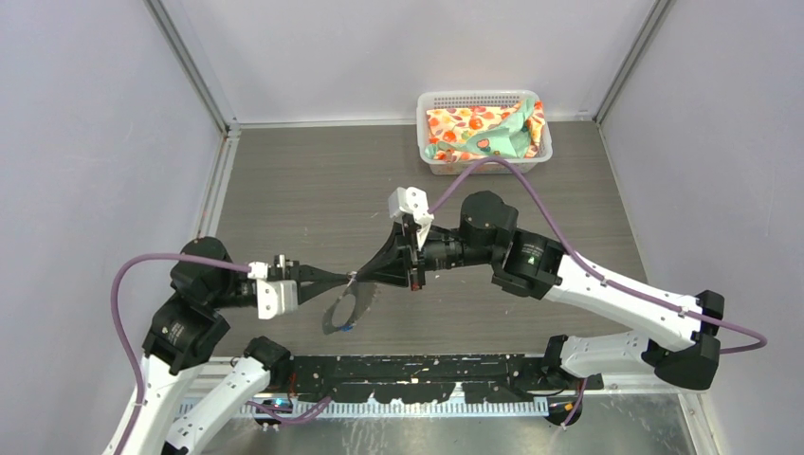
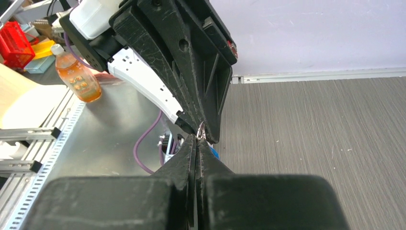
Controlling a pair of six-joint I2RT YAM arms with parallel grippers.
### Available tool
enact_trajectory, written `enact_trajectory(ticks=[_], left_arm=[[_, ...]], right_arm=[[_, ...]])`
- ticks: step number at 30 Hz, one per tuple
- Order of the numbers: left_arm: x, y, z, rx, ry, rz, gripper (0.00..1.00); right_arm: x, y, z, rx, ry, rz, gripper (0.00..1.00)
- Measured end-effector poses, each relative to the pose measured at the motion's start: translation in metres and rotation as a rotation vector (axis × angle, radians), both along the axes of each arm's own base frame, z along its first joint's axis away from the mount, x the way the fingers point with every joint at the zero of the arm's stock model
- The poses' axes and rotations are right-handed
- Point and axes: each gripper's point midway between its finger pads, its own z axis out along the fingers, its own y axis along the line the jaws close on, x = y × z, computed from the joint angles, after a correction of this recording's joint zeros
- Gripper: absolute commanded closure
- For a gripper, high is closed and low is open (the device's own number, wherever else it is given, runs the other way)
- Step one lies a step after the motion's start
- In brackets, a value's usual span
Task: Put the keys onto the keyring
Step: Adjust the key on the keyring.
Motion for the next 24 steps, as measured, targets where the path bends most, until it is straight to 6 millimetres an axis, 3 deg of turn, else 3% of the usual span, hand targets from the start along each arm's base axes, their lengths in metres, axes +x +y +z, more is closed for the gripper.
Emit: enact_trajectory(ticks=[8,18,24], left_arm=[[-0.003,0.003,-0.012,0.010,-0.048,-0.006,0.99],[-0.011,0.001,-0.012,0.008,-0.118,-0.066,0.97],[-0.012,0.003,-0.012,0.010,-0.141,-0.061,0.97]], right_arm=[[0.006,0.009,-0.009,0.062,0.032,-0.029,0.99],[0.014,0.011,0.005,0.127,0.029,-0.072,0.99],[0.015,0.011,0.000,0.114,0.036,-0.082,0.99]])
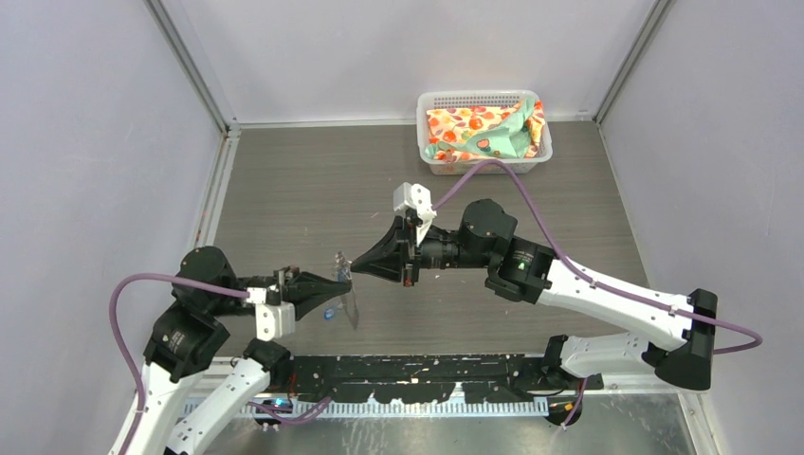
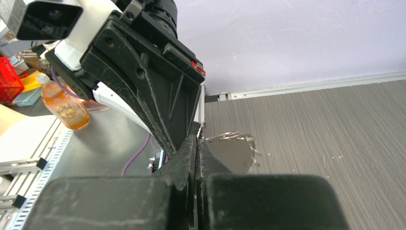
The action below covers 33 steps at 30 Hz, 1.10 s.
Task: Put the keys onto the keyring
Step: Adjust the key on the keyring.
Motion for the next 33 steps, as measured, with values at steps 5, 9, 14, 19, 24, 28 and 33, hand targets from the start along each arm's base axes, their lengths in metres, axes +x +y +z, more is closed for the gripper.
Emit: enact_trajectory(ticks=[5,9,14,19,24,28,33], left_arm=[[0.006,0.003,0.001,-0.006,0.028,0.056,0.67],[0.011,0.005,-0.004,-0.019,0.109,0.111,0.46],[0.027,-0.001,-0.041,0.000,0.306,0.172,0.38],[0.042,-0.009,-0.067,0.003,0.465,0.216,0.51],[0.048,-0.013,-0.054,-0.045,0.453,0.210,0.76],[0.046,-0.013,-0.047,-0.064,0.409,0.197,0.87],[0.039,-0.009,-0.043,-0.059,0.292,0.173,0.95]], right_arm=[[0.000,-0.007,-0.013,-0.061,0.001,-0.016,0.99],[-0.002,-0.014,-0.020,-0.102,0.000,-0.021,0.99],[-0.002,-0.016,-0.024,-0.122,0.004,-0.019,0.99],[-0.002,-0.016,-0.026,-0.131,0.006,-0.024,0.99],[0.001,-0.016,-0.025,-0.128,0.005,-0.039,0.99],[0.002,-0.016,-0.024,-0.125,0.003,-0.045,0.99],[0.003,-0.017,-0.027,-0.136,0.008,-0.053,0.99]])
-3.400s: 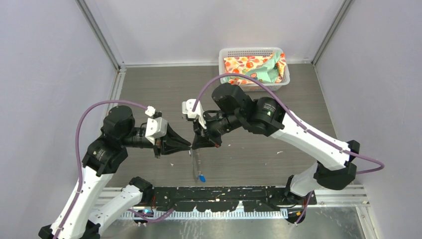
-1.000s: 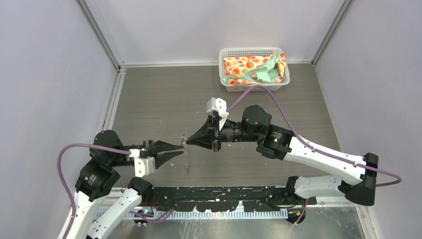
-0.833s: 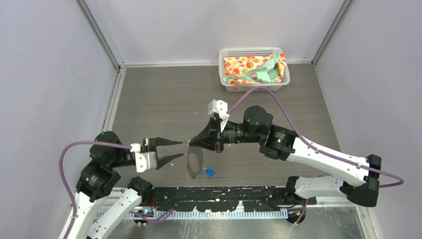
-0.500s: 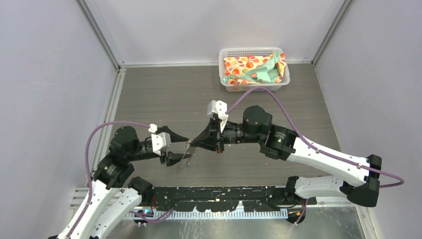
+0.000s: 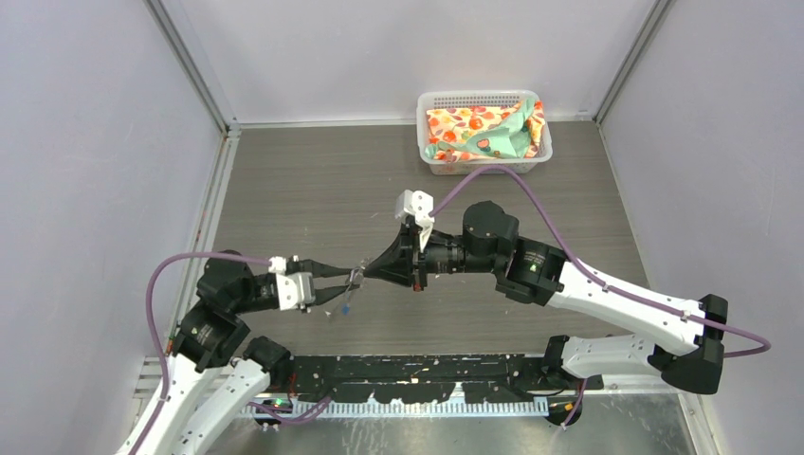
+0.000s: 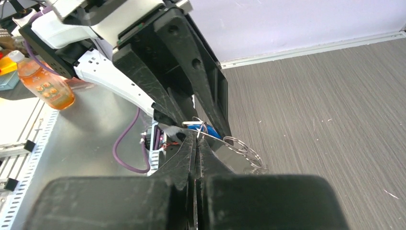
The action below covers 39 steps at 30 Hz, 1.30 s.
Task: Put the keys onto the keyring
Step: Adjust the key on the keyring, then place the keyring at the center of the board.
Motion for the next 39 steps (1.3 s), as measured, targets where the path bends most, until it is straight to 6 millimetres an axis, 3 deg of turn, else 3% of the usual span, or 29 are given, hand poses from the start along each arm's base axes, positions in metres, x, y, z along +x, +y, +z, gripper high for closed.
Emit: enact_trajectory(ticks=[7,12,15,17,18,20,26,32,35,39], left_arm=[[-0.013,0.009,-0.002,0.047,-0.194,-0.035,0.99],[-0.012,0.011,-0.006,0.078,-0.262,-0.043,0.96],[-0.012,0.011,-0.008,0.088,-0.277,-0.050,0.49],[-0.010,0.009,-0.011,0.092,-0.273,-0.056,0.36],[-0.008,0.008,-0.013,0.094,-0.254,-0.056,0.19],[0.000,0.006,-0.018,0.106,-0.213,-0.041,0.01],[0.030,0.005,-0.045,0.194,-0.001,0.068,0.00],[0.050,0.021,-0.057,0.243,0.103,0.241,0.00],[0.067,0.039,-0.054,0.235,0.119,0.412,0.00],[0.098,0.082,-0.047,0.202,0.136,0.749,0.00]], right_arm=[[-0.003,-0.002,-0.009,-0.037,0.018,0.007,0.99],[-0.007,-0.002,-0.013,-0.053,0.027,0.023,0.99],[-0.006,0.001,-0.016,-0.061,0.032,0.030,0.99],[-0.003,0.004,-0.019,-0.076,0.039,0.023,0.99],[-0.001,0.005,-0.021,-0.086,0.043,0.013,0.99],[0.008,0.008,-0.028,-0.112,0.050,-0.019,0.99],[0.040,-0.001,-0.043,-0.170,0.042,-0.141,0.99],[0.065,-0.010,-0.046,-0.182,0.019,-0.230,0.99],[0.076,-0.009,-0.053,-0.199,0.016,-0.258,0.99],[0.093,0.002,-0.078,-0.244,0.032,-0.269,0.99]])
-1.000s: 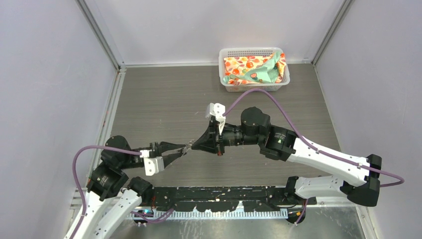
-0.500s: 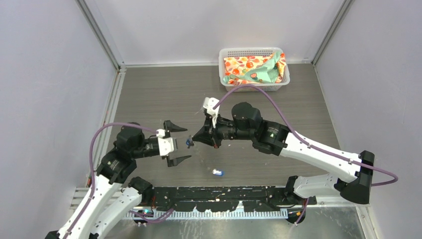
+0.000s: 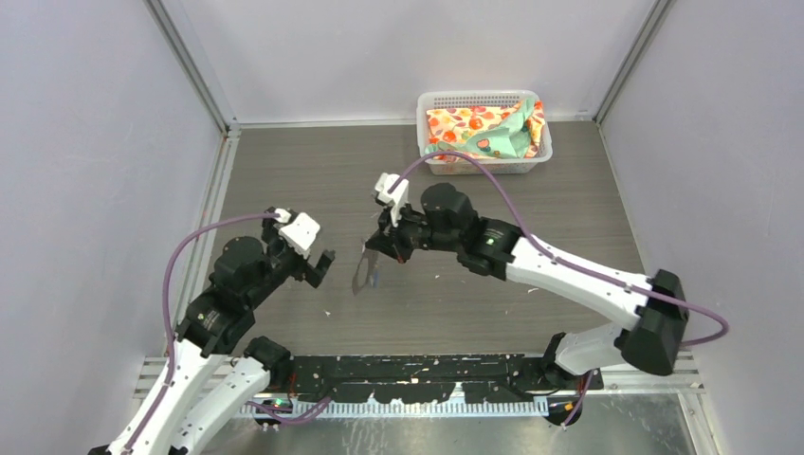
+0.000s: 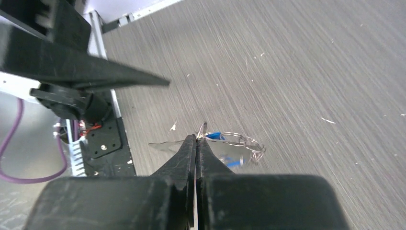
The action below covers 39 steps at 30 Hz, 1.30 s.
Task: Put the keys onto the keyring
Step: Place the keyring at the center of the board.
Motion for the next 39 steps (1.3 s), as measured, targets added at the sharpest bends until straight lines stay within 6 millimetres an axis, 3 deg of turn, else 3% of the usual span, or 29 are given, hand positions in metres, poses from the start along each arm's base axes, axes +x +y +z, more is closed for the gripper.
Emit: enact_trajectory(ticks=[7,10,14,16,19,24,28,31,32,39], left_arm=[[0.032,0.058,-0.025,0.008,0.094,0.405,0.00],[0.044,0.083,-0.038,-0.027,0.161,0.547,0.00],[0.058,0.102,-0.050,-0.069,0.249,0.656,0.00],[0.068,0.102,-0.055,-0.082,0.285,0.671,0.00],[0.074,0.100,-0.064,-0.088,0.321,0.672,0.00],[0.085,0.094,-0.072,-0.094,0.343,0.656,0.00],[0.093,0.093,-0.085,-0.085,0.383,0.650,0.00],[0.102,0.095,-0.090,-0.092,0.392,0.653,0.00],[0.105,0.098,-0.092,-0.098,0.395,0.656,0.00],[0.129,0.130,-0.128,-0.153,0.490,0.718,0.00]], right_arm=[[0.039,0.039,-0.057,-0.048,0.086,0.037,0.99],[0.057,0.054,-0.065,0.001,0.129,0.064,0.99],[0.072,0.052,-0.061,0.090,0.163,0.074,0.99],[0.072,0.042,-0.060,0.128,0.169,0.073,0.99],[0.078,0.007,-0.076,0.139,0.205,0.024,0.97],[0.074,-0.046,-0.129,0.085,0.307,-0.071,0.92],[0.058,-0.072,-0.175,0.006,0.392,-0.130,0.88],[0.052,-0.084,-0.191,-0.046,0.417,-0.173,0.77],[0.051,-0.087,-0.193,-0.053,0.419,-0.186,0.69],[0.048,-0.115,-0.181,-0.052,0.354,-0.312,0.35]])
